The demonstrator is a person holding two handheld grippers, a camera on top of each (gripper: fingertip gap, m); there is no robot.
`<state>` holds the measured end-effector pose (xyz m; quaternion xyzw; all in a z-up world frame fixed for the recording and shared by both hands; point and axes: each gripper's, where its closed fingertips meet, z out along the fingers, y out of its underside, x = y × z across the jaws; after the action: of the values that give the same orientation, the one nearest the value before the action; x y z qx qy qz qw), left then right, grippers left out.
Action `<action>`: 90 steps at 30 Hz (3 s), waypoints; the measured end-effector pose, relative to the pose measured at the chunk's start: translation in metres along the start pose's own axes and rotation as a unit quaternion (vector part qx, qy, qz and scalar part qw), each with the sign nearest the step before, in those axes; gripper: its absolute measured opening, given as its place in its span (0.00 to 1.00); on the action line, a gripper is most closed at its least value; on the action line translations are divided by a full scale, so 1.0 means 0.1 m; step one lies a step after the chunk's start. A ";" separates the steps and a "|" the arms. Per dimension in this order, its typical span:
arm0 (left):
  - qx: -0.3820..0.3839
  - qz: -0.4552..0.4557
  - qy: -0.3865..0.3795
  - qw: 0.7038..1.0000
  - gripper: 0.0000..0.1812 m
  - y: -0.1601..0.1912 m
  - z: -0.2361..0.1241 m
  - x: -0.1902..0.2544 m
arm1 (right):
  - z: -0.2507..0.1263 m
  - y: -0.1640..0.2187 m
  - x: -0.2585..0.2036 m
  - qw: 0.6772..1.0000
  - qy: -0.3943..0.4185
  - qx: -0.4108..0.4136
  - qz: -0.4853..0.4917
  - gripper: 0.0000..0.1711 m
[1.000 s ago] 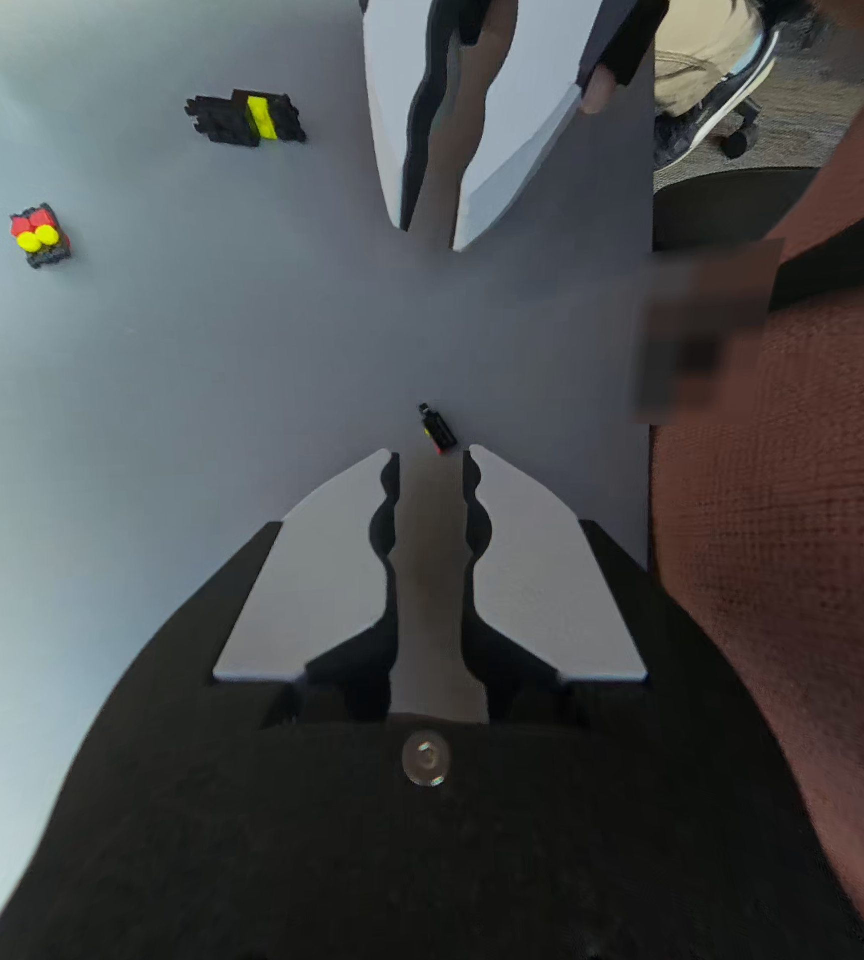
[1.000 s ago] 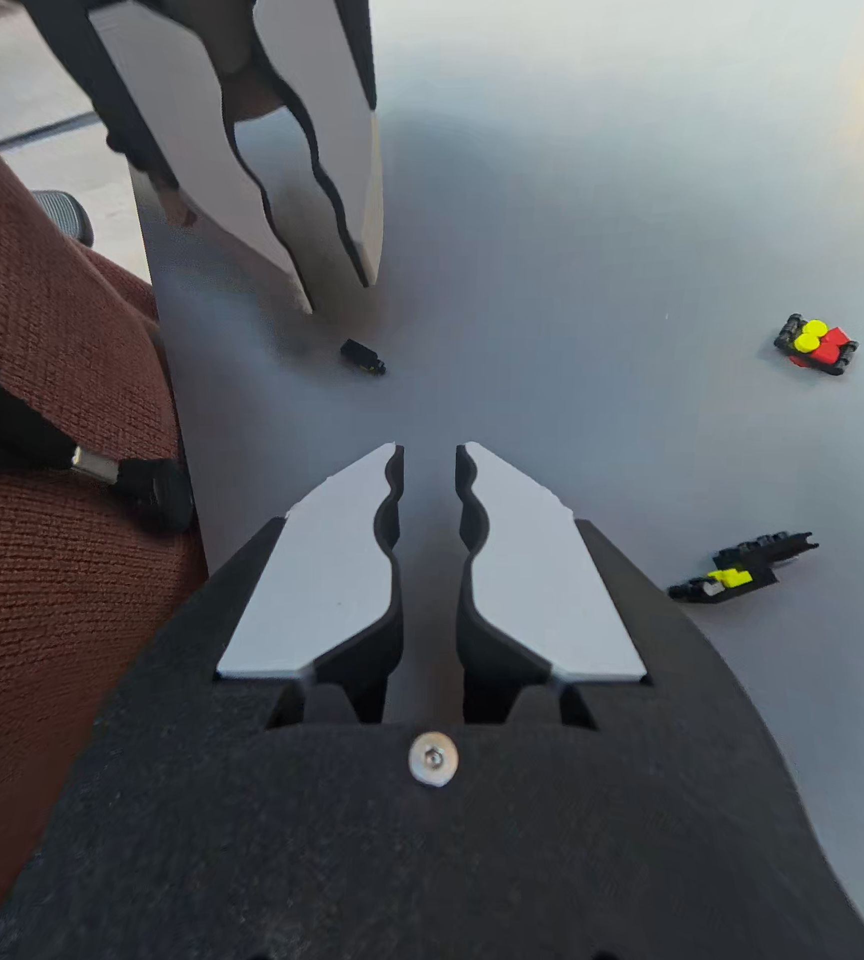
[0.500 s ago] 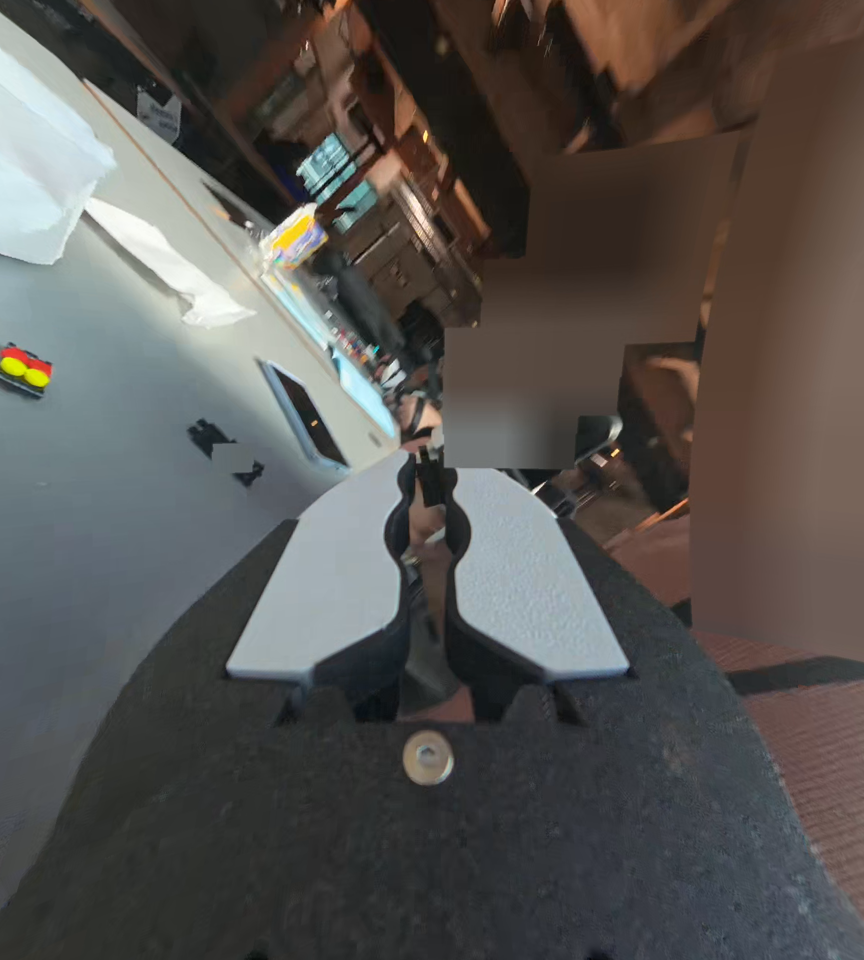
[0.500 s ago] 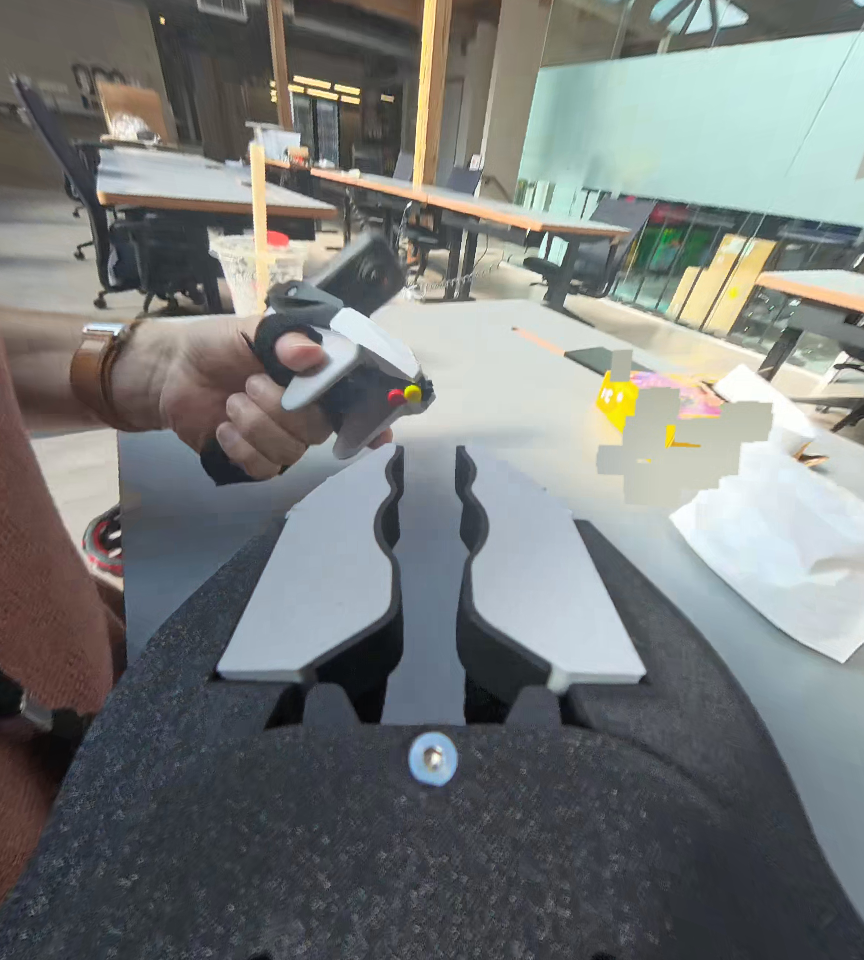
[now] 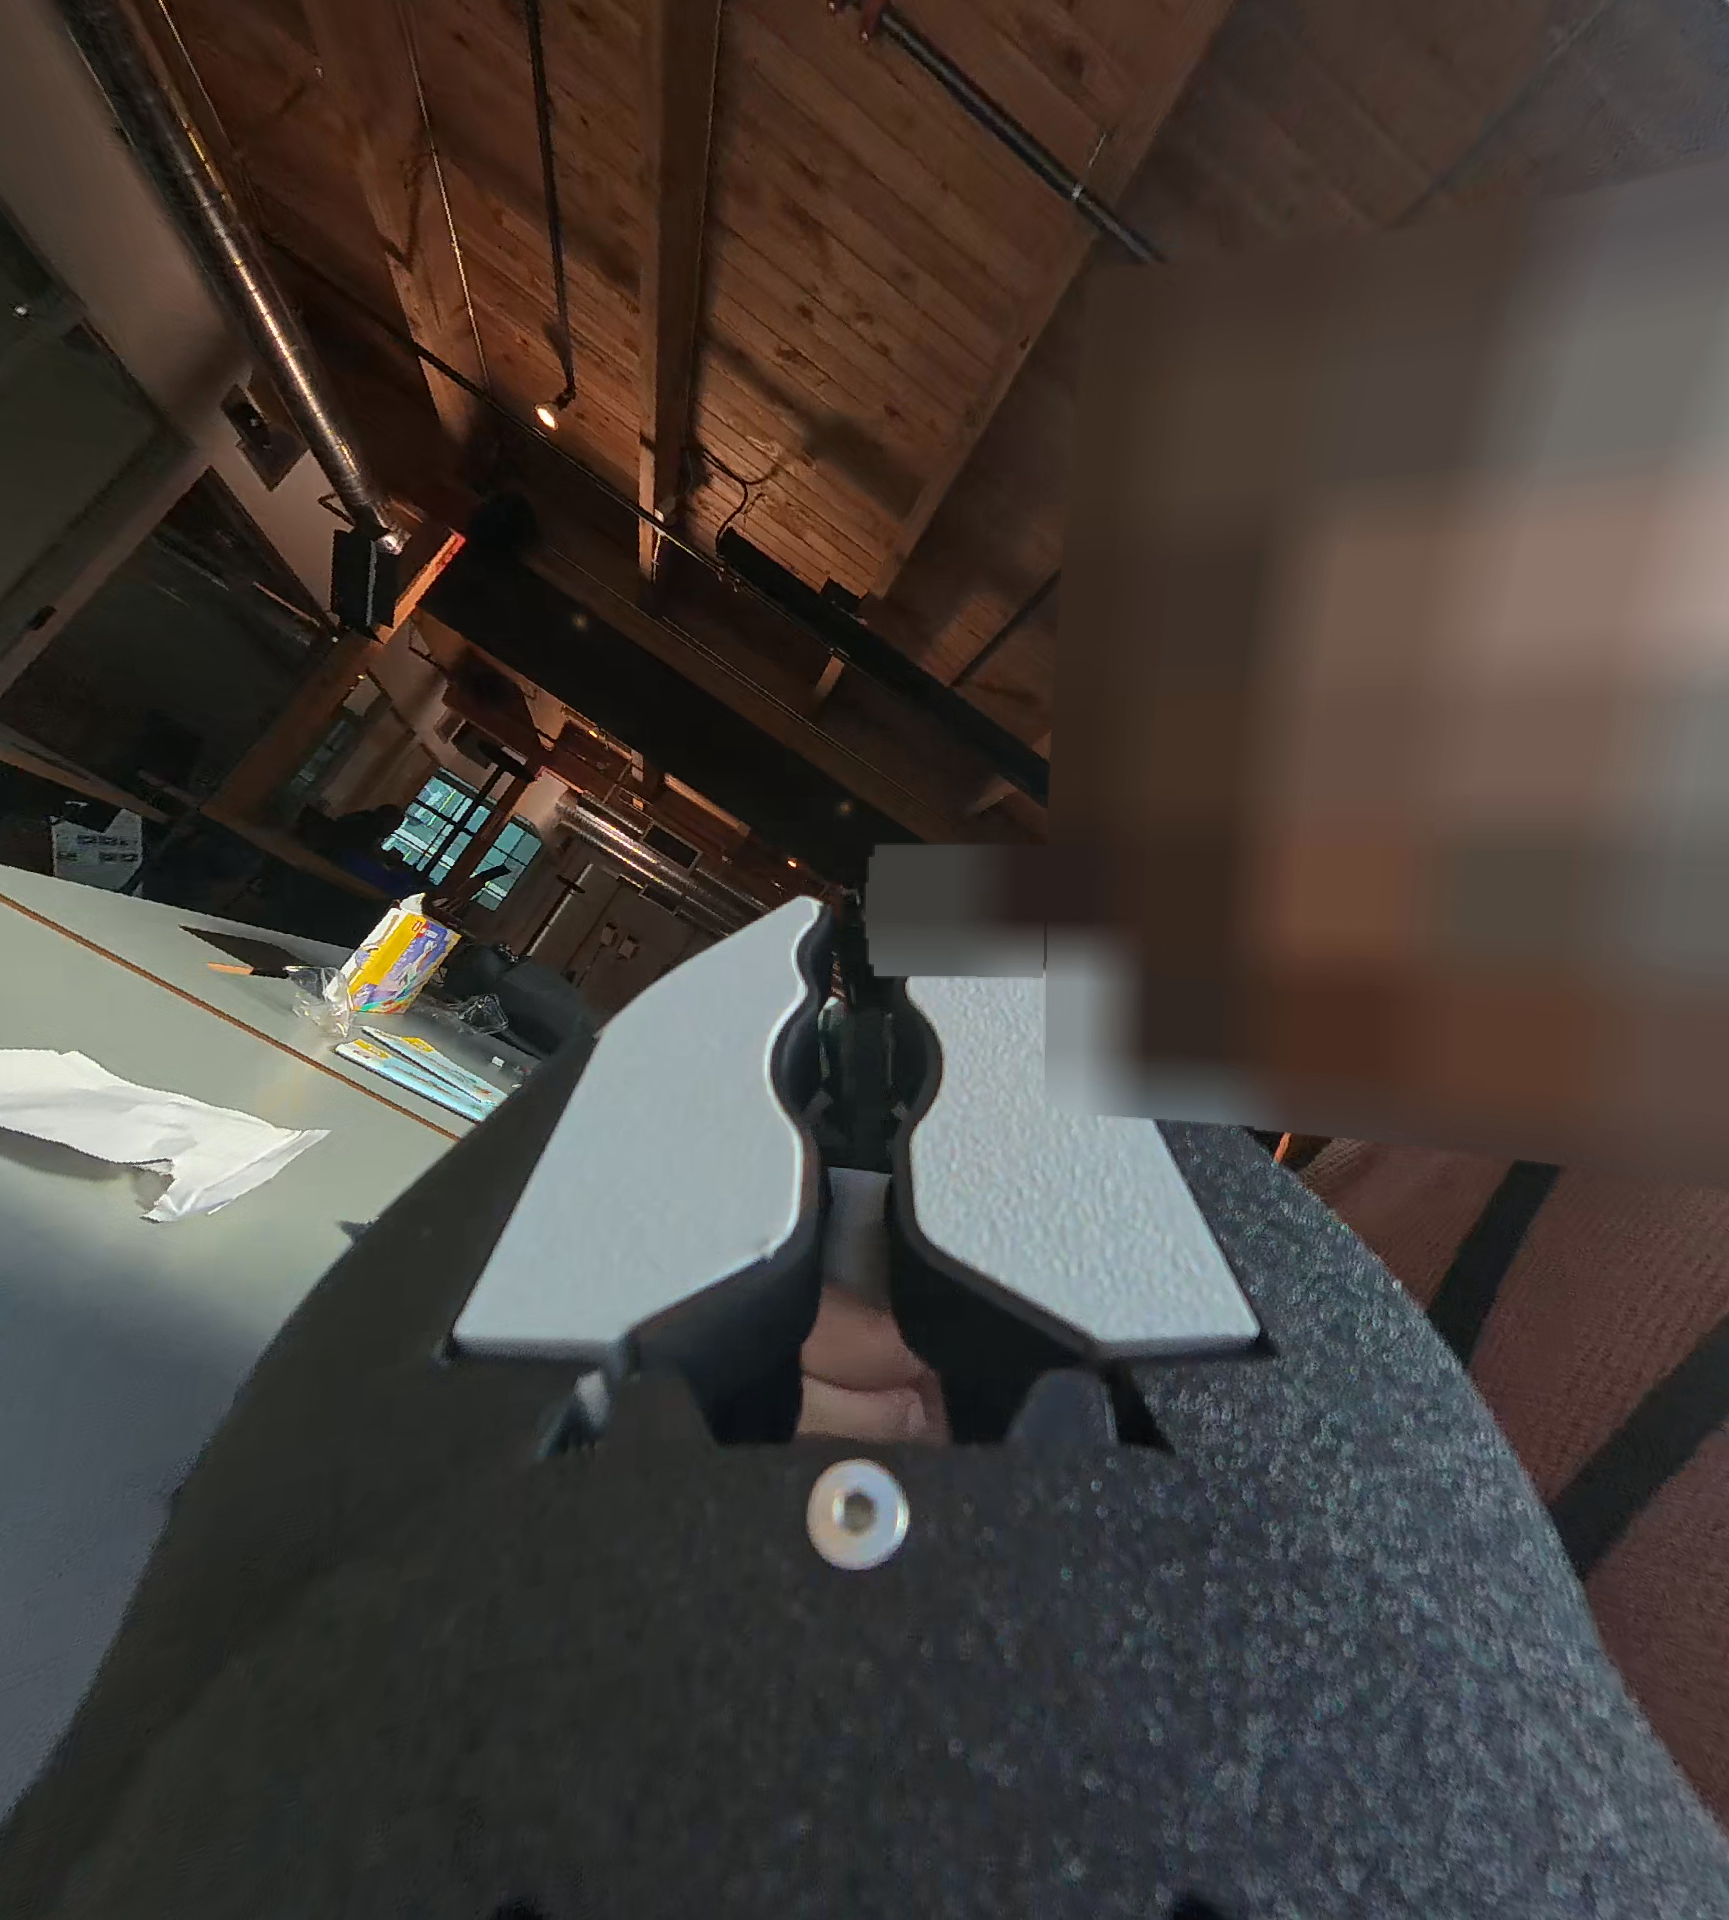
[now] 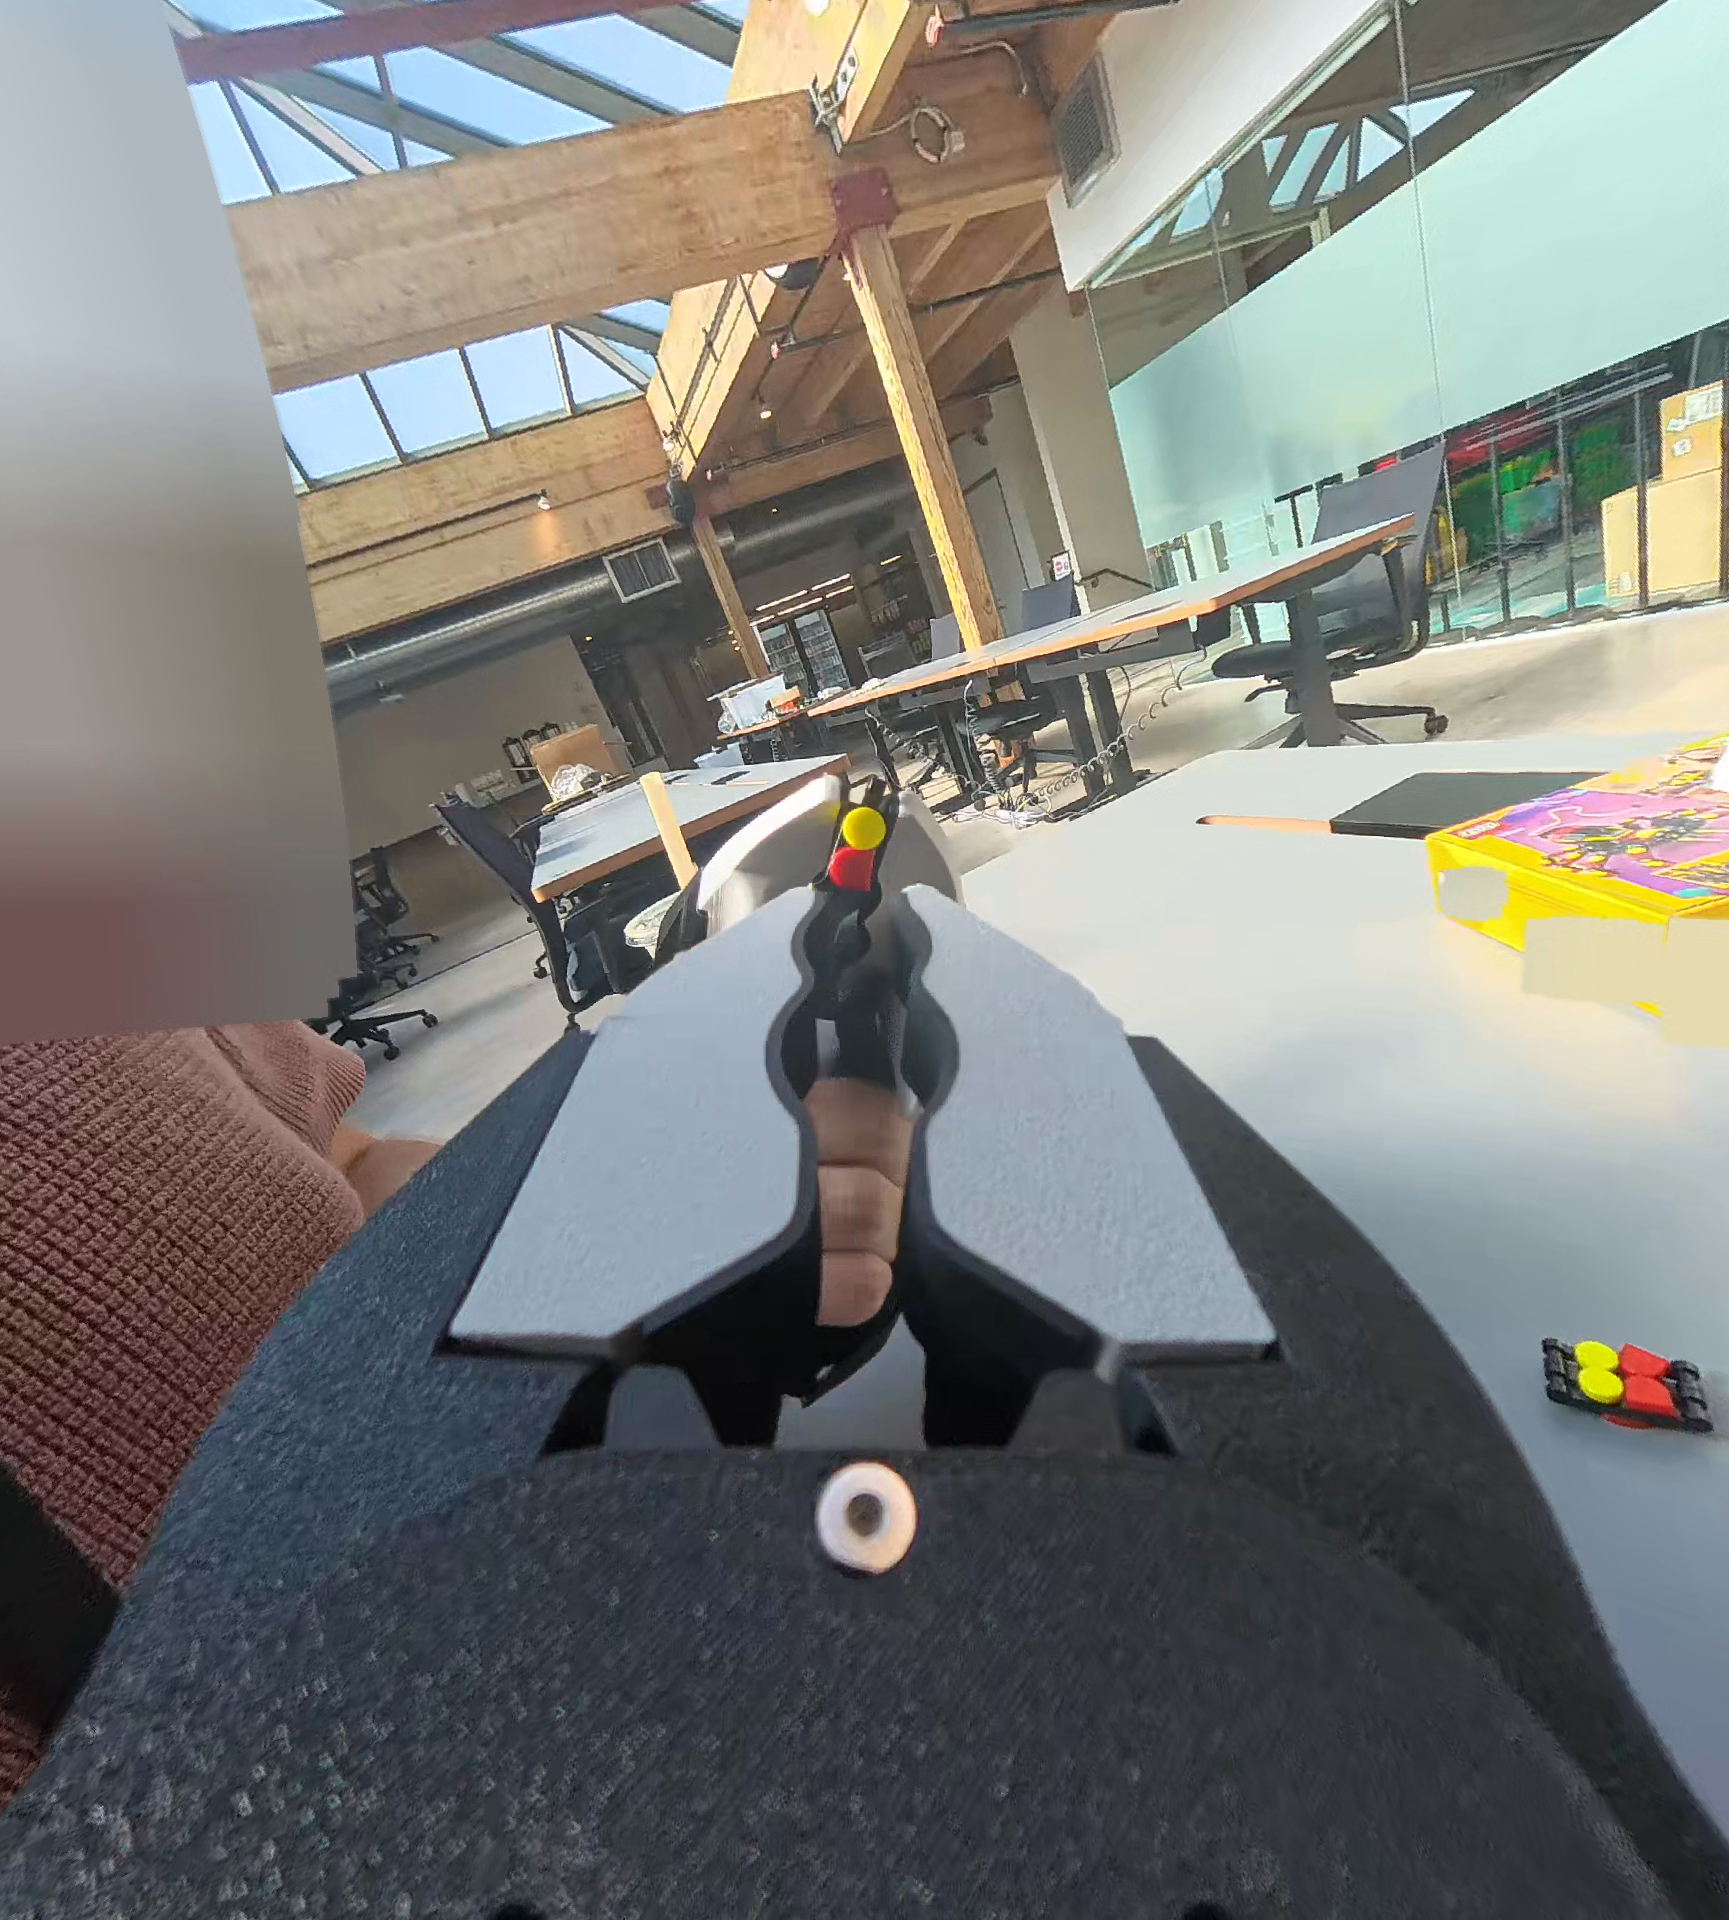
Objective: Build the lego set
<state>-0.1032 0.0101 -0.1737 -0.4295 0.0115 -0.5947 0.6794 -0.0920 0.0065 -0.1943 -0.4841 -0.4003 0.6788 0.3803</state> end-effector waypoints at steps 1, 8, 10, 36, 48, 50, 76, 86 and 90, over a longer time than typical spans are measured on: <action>-0.002 0.005 -0.001 1.000 0.04 0.00 0.00 -0.01 | 0.01 -0.01 -0.01 1.000 -0.005 -0.001 0.004 0.07; -0.020 0.017 0.006 1.000 0.04 0.03 0.02 -0.01 | 0.07 0.00 0.01 0.999 -0.026 0.000 0.036 0.07; -0.022 0.015 0.005 1.000 0.04 0.04 0.02 -0.02 | 0.09 0.01 0.02 0.999 -0.024 -0.002 0.033 0.07; -0.021 0.003 -0.052 0.998 0.04 0.11 -0.12 -0.23 | 0.04 0.17 0.26 0.999 0.005 -0.050 0.005 0.05; -0.031 0.017 -0.052 0.998 0.04 0.11 -0.13 -0.26 | 0.09 0.17 0.20 0.998 -0.030 -0.040 0.047 0.01; -0.029 0.019 -0.054 0.998 0.04 0.10 -0.14 -0.27 | 0.10 0.19 0.22 0.998 -0.023 -0.046 0.047 0.04; -0.165 0.116 -0.017 0.979 0.03 0.15 -0.10 -0.13 | 0.11 0.23 0.08 0.994 -0.055 -0.097 0.020 0.04; -0.154 0.124 -0.022 0.980 0.06 0.11 -0.11 -0.09 | 0.10 0.18 0.04 0.994 -0.069 -0.075 0.041 0.04; -0.174 0.123 -0.021 0.977 0.07 0.18 -0.13 -0.08 | 0.11 0.21 0.02 0.994 -0.068 -0.082 0.031 0.04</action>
<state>-0.0982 0.0082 -0.1963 -0.5491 0.1533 -0.4865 0.6620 -0.1060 -0.0019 -0.2114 -0.4785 -0.4642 0.6867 0.2897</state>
